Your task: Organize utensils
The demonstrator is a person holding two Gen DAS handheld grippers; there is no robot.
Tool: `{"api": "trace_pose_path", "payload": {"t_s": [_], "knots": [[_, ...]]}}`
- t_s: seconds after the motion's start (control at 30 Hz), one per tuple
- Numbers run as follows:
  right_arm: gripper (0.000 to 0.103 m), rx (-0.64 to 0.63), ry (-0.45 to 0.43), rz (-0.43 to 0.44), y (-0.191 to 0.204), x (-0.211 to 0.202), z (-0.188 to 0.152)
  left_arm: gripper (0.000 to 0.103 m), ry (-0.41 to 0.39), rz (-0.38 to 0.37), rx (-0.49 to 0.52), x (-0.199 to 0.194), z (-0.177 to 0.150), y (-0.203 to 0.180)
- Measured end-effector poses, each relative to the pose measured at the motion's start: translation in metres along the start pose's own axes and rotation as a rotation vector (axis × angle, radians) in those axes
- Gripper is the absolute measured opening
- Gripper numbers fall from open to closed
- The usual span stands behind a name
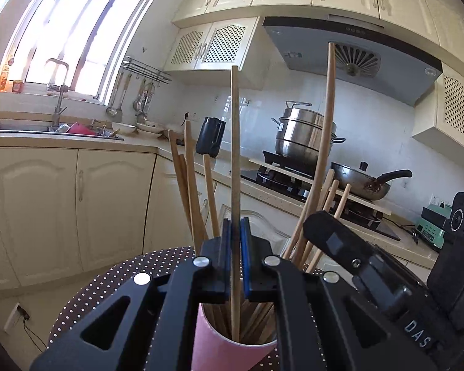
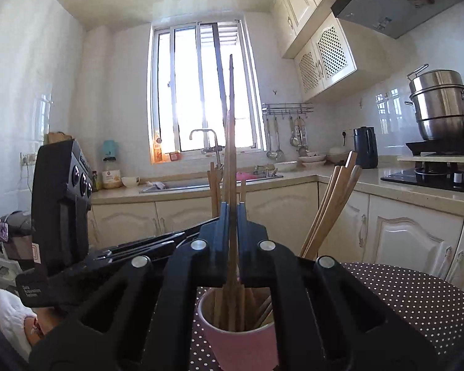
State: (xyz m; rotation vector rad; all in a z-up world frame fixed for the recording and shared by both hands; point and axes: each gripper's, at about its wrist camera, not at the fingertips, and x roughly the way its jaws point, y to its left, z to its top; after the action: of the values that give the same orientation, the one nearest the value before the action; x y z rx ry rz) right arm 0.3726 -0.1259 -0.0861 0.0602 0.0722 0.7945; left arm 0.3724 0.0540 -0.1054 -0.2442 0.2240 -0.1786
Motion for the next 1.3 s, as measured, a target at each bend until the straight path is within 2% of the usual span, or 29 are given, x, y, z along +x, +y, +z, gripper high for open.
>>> {"api": "trace_pose_path", "payload": {"t_s": [0.07, 0.53, 0.57, 0.63, 0.7, 0.8, 0.87, 0.93, 1.1, 1.23, 1.3], "knots": [[0.005, -0.021, 0.03, -0.008, 0.003, 0.001, -0.007, 0.006, 0.015, 0.003, 0.003, 0.0, -0.001, -0.001], [0.006, 0.112, 0.132, -0.055, -0.006, -0.002, -0.035, 0.008, 0.106, 0.024, 0.049, -0.008, -0.015, -0.014], [0.006, 0.12, 0.135, -0.052, -0.005, -0.002, -0.036, 0.009, 0.117, 0.023, 0.048, -0.009, -0.016, -0.014], [0.006, 0.136, 0.148, -0.063, -0.007, -0.002, -0.036, 0.024, 0.118, 0.029, 0.054, -0.013, -0.017, -0.016], [0.008, 0.166, 0.157, -0.068, -0.009, -0.003, -0.036, 0.029, 0.109, 0.044, 0.057, -0.019, -0.018, -0.016], [0.023, 0.181, 0.169, -0.092, -0.009, -0.006, -0.035, 0.029, 0.113, 0.059, 0.052, -0.028, -0.016, -0.013], [0.047, 0.2, 0.165, -0.105, -0.011, -0.011, -0.032, 0.031, 0.117, 0.071, 0.039, -0.034, -0.014, -0.009], [0.048, 0.21, 0.155, -0.101, -0.01, -0.017, -0.028, 0.038, 0.124, 0.08, 0.036, -0.041, -0.013, -0.007], [0.05, 0.198, 0.164, -0.112, 0.004, -0.03, -0.015, 0.042, 0.121, 0.126, 0.08, -0.066, -0.008, -0.017], [0.056, 0.177, 0.171, -0.144, 0.022, -0.054, -0.003, 0.056, 0.097, 0.189, 0.157, -0.097, -0.006, -0.031], [0.06, 0.158, 0.178, -0.176, 0.033, -0.068, 0.002, 0.057, 0.088, 0.204, 0.172, -0.112, -0.004, -0.037]]}}
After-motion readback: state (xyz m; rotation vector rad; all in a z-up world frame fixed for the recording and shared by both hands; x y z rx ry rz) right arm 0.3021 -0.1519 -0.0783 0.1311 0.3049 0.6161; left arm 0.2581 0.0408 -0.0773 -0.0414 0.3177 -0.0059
